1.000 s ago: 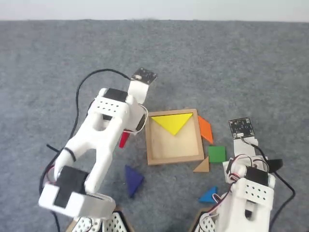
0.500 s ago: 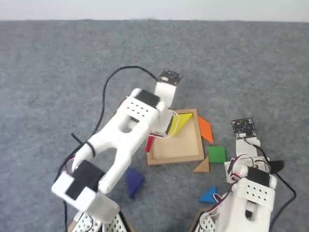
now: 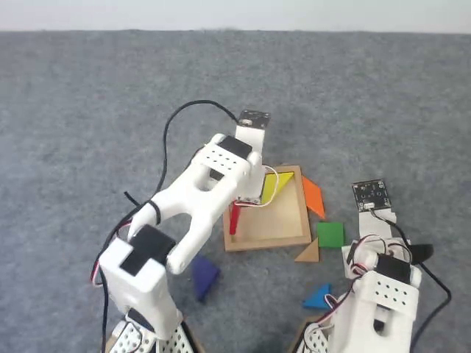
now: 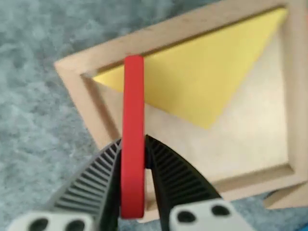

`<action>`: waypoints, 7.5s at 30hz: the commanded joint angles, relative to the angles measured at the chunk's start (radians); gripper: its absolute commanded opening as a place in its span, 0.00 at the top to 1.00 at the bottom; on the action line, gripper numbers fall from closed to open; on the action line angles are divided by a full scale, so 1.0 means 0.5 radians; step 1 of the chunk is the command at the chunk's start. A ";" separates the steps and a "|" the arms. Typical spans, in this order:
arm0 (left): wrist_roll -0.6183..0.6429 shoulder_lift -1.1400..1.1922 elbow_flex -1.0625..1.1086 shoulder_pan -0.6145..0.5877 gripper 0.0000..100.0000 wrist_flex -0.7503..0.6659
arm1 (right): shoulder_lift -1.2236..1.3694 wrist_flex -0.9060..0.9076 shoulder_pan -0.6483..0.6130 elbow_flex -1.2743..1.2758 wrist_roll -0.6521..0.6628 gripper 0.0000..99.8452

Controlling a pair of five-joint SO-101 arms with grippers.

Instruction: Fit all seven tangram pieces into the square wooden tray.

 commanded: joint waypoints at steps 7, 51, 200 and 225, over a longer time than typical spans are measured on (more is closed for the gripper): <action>0.114 -0.037 -0.084 -0.178 0.99 -0.040 | -0.032 -0.038 -0.017 -0.009 0.018 0.47; -0.620 0.215 -0.603 -0.040 0.82 -0.132 | -0.029 -0.038 -0.017 -0.009 0.018 0.47; -1.034 -0.641 1.011 -0.976 0.86 -0.730 | 2.493 -0.106 -0.852 -2.041 -1.117 0.80; -1.037 -0.641 1.014 -0.976 0.86 -0.730 | 2.549 0.127 -0.824 -2.209 -0.525 0.71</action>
